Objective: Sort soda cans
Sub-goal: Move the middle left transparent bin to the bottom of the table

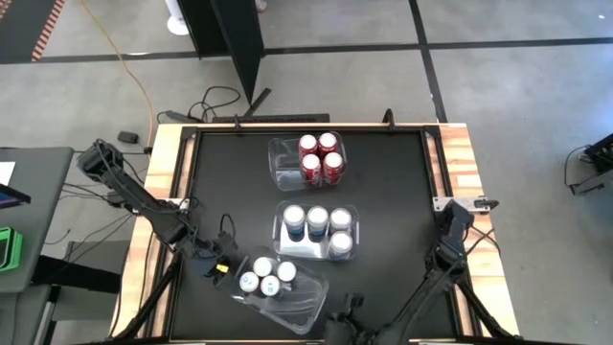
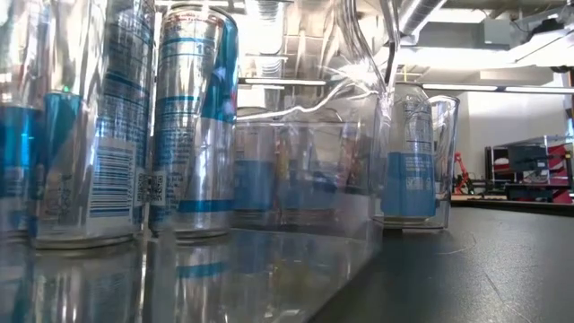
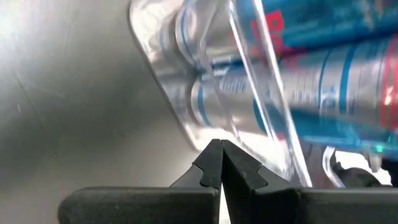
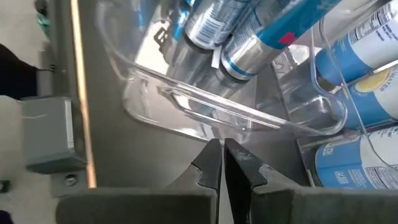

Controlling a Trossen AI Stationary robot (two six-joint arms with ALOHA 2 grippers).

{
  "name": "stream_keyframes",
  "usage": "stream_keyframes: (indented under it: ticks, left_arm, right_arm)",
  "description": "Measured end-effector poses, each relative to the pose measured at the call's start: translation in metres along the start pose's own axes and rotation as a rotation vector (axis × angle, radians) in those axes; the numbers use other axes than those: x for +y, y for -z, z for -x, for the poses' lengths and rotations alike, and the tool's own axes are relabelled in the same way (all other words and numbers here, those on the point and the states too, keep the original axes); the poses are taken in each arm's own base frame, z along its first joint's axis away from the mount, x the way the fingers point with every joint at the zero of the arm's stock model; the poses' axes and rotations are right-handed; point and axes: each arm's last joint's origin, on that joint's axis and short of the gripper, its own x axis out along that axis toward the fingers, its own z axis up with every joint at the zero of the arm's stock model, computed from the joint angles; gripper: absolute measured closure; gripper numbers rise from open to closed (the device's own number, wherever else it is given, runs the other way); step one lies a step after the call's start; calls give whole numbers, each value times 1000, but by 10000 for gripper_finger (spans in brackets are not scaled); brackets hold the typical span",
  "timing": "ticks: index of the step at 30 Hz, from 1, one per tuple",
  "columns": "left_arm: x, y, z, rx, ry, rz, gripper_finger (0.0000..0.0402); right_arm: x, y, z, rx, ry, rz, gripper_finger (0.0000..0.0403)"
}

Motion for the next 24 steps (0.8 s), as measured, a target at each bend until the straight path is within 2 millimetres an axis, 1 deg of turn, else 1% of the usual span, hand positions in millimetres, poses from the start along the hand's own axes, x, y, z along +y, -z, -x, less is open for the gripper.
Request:
stream_keyframes:
  ticks: [5,8,11,15,18,24]
  left_arm:
    - [-2,10,1,55,12,6,402]
    - [-3,16,3,78,22,1,402]
    - [-5,20,3,84,34,-10,401]
    - [-5,20,4,39,30,-31,401]
    - [-7,19,3,22,45,-56,401]
    - [-10,18,3,0,84,-78,401]
  right_arm:
    - [5,2,9,-1,-39,-4,365]
    - [7,0,9,-11,-57,-23,365]
    - [7,-6,5,-27,-75,-37,366]
    - [3,-11,-1,-25,-67,-38,384]
    - [4,-10,0,-25,-68,-36,397]
    - [5,-10,1,-18,-87,-42,396]
